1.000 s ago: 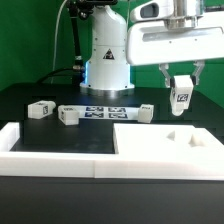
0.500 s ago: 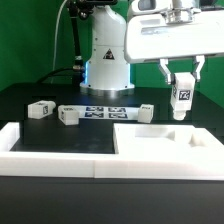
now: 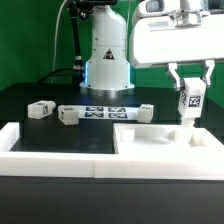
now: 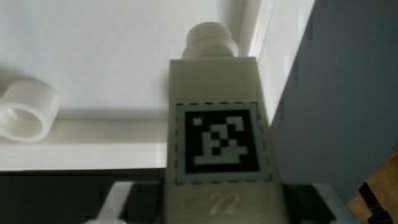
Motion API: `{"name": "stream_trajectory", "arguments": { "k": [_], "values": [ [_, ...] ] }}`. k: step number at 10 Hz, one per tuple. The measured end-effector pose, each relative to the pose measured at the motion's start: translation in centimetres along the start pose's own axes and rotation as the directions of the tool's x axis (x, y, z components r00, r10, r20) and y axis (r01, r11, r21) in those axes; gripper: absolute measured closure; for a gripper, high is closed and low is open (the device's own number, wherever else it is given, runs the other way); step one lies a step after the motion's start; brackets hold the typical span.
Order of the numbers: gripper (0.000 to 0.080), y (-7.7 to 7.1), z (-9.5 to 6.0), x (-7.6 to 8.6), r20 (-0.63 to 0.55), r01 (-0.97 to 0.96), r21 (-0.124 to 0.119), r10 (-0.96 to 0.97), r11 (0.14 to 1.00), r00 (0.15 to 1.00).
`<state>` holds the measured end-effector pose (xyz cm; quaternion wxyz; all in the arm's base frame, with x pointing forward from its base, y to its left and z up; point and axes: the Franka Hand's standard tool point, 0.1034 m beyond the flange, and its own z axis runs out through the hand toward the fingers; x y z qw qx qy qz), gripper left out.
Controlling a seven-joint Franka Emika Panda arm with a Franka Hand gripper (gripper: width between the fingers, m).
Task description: Assemble one leg
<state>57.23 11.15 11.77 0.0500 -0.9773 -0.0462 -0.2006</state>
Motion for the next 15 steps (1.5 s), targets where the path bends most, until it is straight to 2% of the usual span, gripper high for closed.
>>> {"name": "stream_trajectory", "arguments": {
  "k": [2, 6, 8, 12, 15],
  "values": [
    [0.0506, 0.2, 0.9, 1.5, -0.026, 0.025, -0.001, -0.025, 1.000, 0.999],
    [0.0506, 0.6, 1.1, 1.5, -0.096, 0.023, -0.016, -0.024, 1.000, 0.995],
    [0.0506, 0.6, 1.2, 1.4, -0.090, 0.029, -0.015, -0.030, 0.999, 0.995],
    [0.0506, 0.3, 2.1, 3.9, -0.109, 0.026, -0.007, -0.027, 1.000, 0.994],
    [0.0506, 0.3, 3.5, 3.6, -0.122, 0.025, -0.010, -0.026, 1.000, 0.992]
  ]
}}
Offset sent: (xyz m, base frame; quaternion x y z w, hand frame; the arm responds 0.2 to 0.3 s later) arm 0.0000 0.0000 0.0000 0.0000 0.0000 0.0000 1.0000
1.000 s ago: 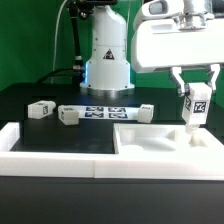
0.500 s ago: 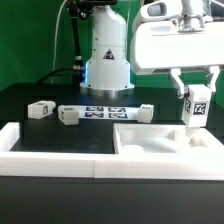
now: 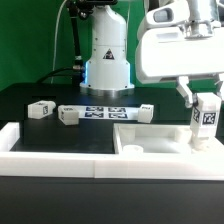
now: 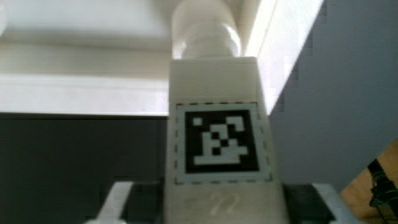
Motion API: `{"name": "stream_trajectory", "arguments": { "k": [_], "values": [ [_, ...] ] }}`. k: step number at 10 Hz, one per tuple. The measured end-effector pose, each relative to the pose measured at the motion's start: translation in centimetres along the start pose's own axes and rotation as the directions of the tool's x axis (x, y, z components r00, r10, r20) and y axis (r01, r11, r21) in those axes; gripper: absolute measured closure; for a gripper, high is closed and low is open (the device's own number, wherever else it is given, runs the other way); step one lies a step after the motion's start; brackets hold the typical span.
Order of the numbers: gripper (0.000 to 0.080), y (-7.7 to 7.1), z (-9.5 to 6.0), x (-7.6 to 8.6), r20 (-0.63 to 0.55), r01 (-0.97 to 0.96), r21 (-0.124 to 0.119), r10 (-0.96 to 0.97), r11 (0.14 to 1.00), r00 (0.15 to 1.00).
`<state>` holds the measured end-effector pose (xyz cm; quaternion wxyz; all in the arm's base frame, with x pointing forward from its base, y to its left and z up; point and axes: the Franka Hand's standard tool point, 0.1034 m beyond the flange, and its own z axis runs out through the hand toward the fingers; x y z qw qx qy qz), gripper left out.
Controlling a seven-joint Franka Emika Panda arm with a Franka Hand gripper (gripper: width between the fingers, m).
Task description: Assemble one leg
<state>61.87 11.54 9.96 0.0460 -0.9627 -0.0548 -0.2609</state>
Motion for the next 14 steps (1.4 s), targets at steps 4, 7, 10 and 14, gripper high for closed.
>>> {"name": "stream_trajectory", "arguments": {
  "k": [4, 7, 10, 14],
  "values": [
    [0.0506, -0.1, 1.2, -1.2, -0.041, 0.004, -0.010, -0.004, 1.000, 0.999],
    [0.0506, -0.3, 0.9, -1.9, -0.102, 0.000, -0.025, -0.002, 1.000, 0.995],
    [0.0429, -0.3, 1.1, -2.1, -0.060, -0.002, -0.019, 0.001, 1.000, 0.998],
    [0.0158, -0.4, 1.1, -2.3, -0.055, -0.002, -0.018, 0.001, 1.000, 0.998]
  ]
}}
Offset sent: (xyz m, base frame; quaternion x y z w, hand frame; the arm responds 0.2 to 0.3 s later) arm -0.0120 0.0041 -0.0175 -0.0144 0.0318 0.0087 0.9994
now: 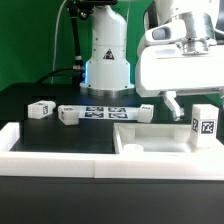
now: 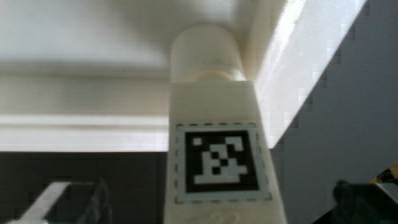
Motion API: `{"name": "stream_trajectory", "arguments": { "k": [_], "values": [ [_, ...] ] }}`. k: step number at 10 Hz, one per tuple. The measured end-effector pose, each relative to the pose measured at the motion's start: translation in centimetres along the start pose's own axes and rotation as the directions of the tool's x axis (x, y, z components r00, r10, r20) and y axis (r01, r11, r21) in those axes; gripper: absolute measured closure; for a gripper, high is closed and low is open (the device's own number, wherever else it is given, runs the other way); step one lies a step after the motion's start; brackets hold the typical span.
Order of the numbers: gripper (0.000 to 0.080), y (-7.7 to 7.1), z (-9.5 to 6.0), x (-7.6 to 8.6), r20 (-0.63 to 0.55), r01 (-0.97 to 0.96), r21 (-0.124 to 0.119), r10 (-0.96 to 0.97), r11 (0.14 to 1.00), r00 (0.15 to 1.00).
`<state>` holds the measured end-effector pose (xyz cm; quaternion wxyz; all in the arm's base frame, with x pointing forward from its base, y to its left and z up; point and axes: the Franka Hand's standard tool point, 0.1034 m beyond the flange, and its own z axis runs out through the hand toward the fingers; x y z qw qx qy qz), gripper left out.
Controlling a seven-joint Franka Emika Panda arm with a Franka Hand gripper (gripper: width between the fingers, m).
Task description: Assemble one leg
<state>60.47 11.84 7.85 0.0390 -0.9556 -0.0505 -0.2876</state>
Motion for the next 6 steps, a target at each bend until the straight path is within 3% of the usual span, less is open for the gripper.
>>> {"name": "stream_trajectory", "arguments": {
  "k": [6],
  "values": [
    [0.0150, -0.2, -1.0, 1.2, 0.028, -0.002, 0.010, 0.002, 1.000, 1.000]
  ]
}}
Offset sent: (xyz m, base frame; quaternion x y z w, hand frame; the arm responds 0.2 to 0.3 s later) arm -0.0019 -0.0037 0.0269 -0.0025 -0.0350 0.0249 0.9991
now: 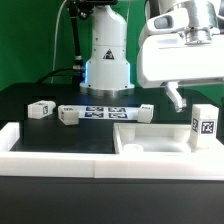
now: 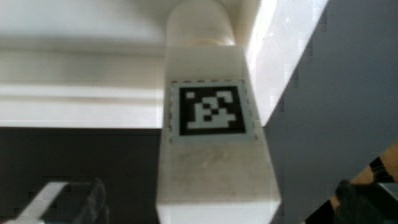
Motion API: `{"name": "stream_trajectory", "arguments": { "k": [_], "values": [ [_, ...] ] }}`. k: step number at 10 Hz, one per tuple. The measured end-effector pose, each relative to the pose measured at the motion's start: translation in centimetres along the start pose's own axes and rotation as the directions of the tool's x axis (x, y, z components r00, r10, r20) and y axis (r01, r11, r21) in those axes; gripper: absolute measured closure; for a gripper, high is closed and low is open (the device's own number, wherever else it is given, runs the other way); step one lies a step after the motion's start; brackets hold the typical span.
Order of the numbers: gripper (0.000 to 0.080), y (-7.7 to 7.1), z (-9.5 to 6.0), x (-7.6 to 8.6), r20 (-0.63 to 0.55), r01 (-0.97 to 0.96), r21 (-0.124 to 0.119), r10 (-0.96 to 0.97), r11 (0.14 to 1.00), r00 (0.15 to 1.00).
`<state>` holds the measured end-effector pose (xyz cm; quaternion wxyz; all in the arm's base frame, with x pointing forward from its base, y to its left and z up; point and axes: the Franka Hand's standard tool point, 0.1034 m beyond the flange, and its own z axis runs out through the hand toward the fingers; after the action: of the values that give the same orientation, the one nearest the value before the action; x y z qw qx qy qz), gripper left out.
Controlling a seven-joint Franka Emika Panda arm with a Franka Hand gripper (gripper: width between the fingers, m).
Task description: Assemble one leg
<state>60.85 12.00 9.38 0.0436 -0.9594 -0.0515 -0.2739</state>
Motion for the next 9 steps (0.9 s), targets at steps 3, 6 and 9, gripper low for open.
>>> {"name": "stream_trajectory", "arguments": {
  "k": [3, 6, 9],
  "values": [
    [0.0150, 0.1, 0.6, -0.7, 0.072, -0.003, 0.008, 0.003, 1.000, 0.997],
    [0.0150, 0.7, 0.9, 0.3, 0.312, -0.029, 0.040, 0.016, 0.999, 0.950],
    [0.0150, 0.2, 0.7, 0.2, 0.500, -0.061, 0.067, 0.019, 0.996, 0.866]
  ]
}}
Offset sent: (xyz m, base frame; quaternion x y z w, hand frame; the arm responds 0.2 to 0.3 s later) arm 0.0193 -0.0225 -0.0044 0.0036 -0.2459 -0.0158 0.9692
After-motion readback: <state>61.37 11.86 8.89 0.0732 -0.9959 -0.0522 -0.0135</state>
